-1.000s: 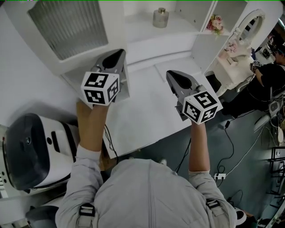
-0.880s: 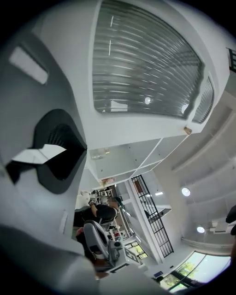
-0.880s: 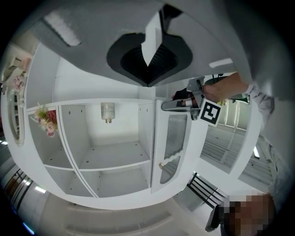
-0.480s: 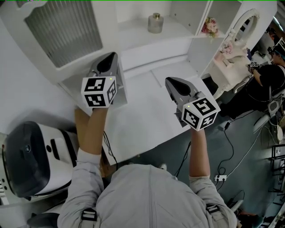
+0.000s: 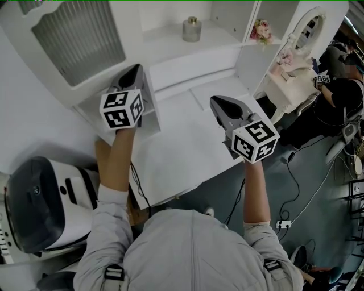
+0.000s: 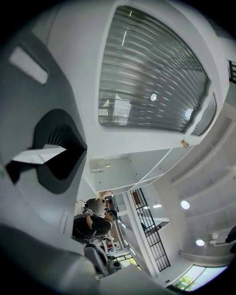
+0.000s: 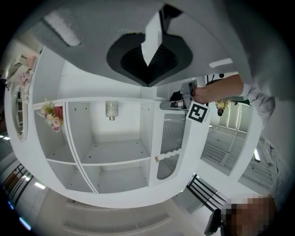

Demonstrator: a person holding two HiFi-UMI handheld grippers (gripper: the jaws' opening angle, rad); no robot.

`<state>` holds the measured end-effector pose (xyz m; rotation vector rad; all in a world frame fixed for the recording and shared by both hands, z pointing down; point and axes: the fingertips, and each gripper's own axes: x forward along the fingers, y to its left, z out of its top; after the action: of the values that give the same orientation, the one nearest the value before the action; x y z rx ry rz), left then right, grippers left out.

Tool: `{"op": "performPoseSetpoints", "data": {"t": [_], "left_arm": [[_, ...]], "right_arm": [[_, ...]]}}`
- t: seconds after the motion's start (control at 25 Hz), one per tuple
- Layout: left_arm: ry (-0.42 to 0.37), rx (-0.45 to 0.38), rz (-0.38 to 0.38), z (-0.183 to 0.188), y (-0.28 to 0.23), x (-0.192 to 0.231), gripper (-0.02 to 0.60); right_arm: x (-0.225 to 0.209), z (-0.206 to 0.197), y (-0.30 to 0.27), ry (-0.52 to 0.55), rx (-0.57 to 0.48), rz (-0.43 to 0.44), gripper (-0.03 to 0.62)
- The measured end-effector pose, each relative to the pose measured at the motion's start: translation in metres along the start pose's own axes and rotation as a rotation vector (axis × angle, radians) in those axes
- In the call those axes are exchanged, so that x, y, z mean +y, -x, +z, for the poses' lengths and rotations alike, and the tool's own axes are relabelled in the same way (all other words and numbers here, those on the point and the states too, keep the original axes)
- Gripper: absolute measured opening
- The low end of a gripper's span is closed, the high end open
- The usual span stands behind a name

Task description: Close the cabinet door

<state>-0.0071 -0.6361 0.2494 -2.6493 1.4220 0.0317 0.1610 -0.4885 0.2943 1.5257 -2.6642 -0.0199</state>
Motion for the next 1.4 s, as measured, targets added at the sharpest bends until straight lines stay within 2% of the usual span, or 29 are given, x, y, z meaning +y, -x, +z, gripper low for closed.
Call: {"op": "performPoseSetpoints", "data": {"t": [0.08, 0.28, 0.52, 0.6, 0.76, 1.08, 1.4], "left_arm": [[0.004, 0.007, 0.007, 0.000, 0.001, 0.001, 0.015], [-0.097, 0.058, 0.005, -0.003, 0.019, -0.005, 0.000], [-0.109, 0.036, -0.082, -0.004, 0.061, -0.031, 0.003], [-0.098, 0.041, -0.089, -0.007, 0.078, -0.036, 0.003], [-0.094, 0.044, -0.073, -0.012, 0.112, -0.042, 0.002], [-0.157, 0.027, -0.042, -0.013, 0.177, -0.057, 0.015], [-0.170, -0.004, -0.014, 0.005, 0.207, -0.061, 0.015]], "right_arm": [[0.002, 0.003, 0.004, 0.000, -0.007, 0.001, 0.002], [0.006, 0.012, 0.012, 0.006, -0.033, -0.002, 0.002], [0.014, 0.015, 0.020, 0.019, -0.020, 0.017, 0.002], [0.019, 0.014, 0.022, 0.032, -0.014, 0.025, 0.002], [0.031, 0.016, 0.024, 0.054, -0.014, 0.041, 0.002], [0.051, 0.023, 0.033, 0.070, -0.037, 0.069, 0.002], [0.071, 0.028, 0.039, 0.123, -0.018, 0.109, 0.002]]}}
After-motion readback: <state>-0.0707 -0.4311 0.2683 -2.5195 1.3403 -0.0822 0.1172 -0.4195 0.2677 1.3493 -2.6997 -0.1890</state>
